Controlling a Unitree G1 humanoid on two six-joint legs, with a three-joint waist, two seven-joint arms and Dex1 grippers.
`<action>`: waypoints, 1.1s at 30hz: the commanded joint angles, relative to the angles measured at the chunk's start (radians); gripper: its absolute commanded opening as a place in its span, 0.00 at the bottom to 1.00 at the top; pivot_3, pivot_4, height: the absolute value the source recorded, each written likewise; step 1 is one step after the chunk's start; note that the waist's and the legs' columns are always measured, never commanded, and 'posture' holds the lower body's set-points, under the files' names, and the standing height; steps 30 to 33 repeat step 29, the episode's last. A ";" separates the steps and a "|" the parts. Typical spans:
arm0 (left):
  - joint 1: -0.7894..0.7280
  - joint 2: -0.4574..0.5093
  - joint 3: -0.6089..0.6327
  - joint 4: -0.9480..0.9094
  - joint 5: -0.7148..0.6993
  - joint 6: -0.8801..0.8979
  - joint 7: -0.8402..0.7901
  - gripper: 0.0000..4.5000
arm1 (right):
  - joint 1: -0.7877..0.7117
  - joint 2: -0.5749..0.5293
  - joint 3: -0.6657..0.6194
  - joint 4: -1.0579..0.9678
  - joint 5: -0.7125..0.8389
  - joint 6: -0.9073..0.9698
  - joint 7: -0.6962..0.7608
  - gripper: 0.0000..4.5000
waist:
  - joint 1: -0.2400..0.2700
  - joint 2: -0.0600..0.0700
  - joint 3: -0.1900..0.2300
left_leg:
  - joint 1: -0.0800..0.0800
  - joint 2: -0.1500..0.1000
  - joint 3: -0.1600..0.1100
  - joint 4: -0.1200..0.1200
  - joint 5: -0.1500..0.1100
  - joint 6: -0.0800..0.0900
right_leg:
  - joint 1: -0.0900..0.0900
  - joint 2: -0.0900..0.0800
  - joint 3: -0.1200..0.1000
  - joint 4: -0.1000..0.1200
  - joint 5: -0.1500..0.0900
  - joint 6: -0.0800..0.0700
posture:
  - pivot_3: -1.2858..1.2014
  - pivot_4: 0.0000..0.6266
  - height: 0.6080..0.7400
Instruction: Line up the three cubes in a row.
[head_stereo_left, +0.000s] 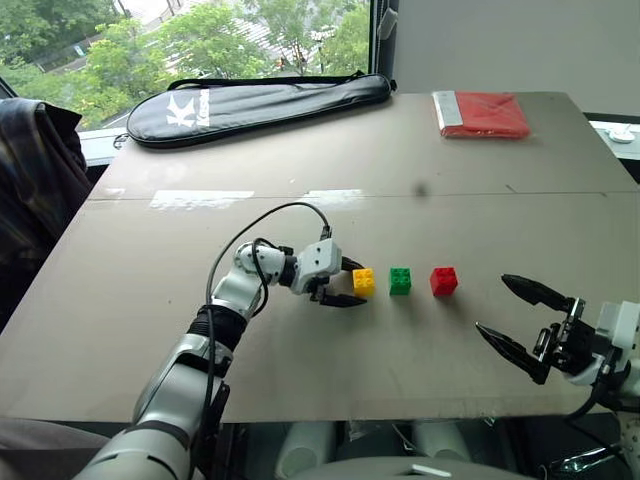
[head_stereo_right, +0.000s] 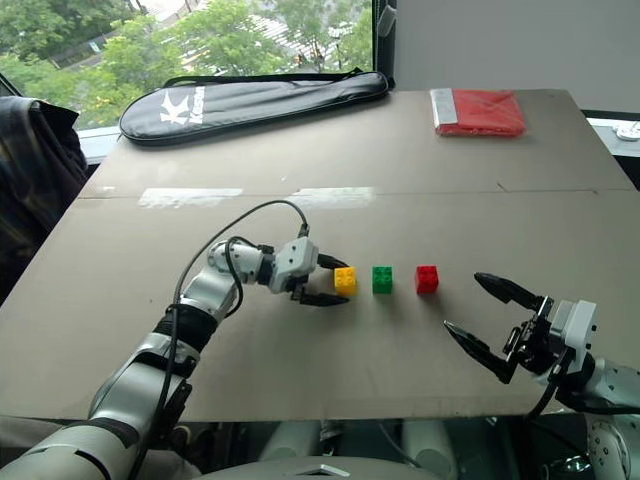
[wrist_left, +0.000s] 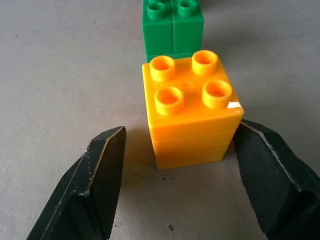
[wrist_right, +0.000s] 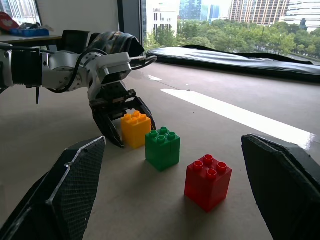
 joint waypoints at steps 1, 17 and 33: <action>0.078 0.075 0.006 -0.044 0.002 0.049 -0.048 0.75 | 0.002 -0.003 -0.007 -0.003 0.005 -0.016 0.014 1.00 | -0.012 0.000 0.000 | 0.000 0.001 0.000 -0.001 0.000 0.000 | 0.000 -0.001 0.000 0.000 0.002 -0.003 | 0.52 0.24 0.70; 0.628 0.102 0.262 -0.615 -0.161 0.356 0.381 0.75 | 0.007 -0.008 0.018 0.149 -0.128 -0.028 -0.028 1.00 | -0.013 0.003 -0.002 | 0.000 0.005 0.004 -0.004 0.000 0.000 | -0.003 -0.002 0.007 -0.001 0.002 -0.004 | 0.52 0.24 0.70; 0.915 0.079 0.270 -0.932 -0.160 0.423 0.568 0.75 | -0.051 -0.050 0.019 0.325 -0.227 -0.043 -0.073 1.00 | -0.011 0.003 -0.002 | -0.001 0.005 0.007 -0.005 0.000 -0.001 | -0.004 -0.002 0.009 -0.002 -0.002 -0.005 | 0.52 0.24 0.70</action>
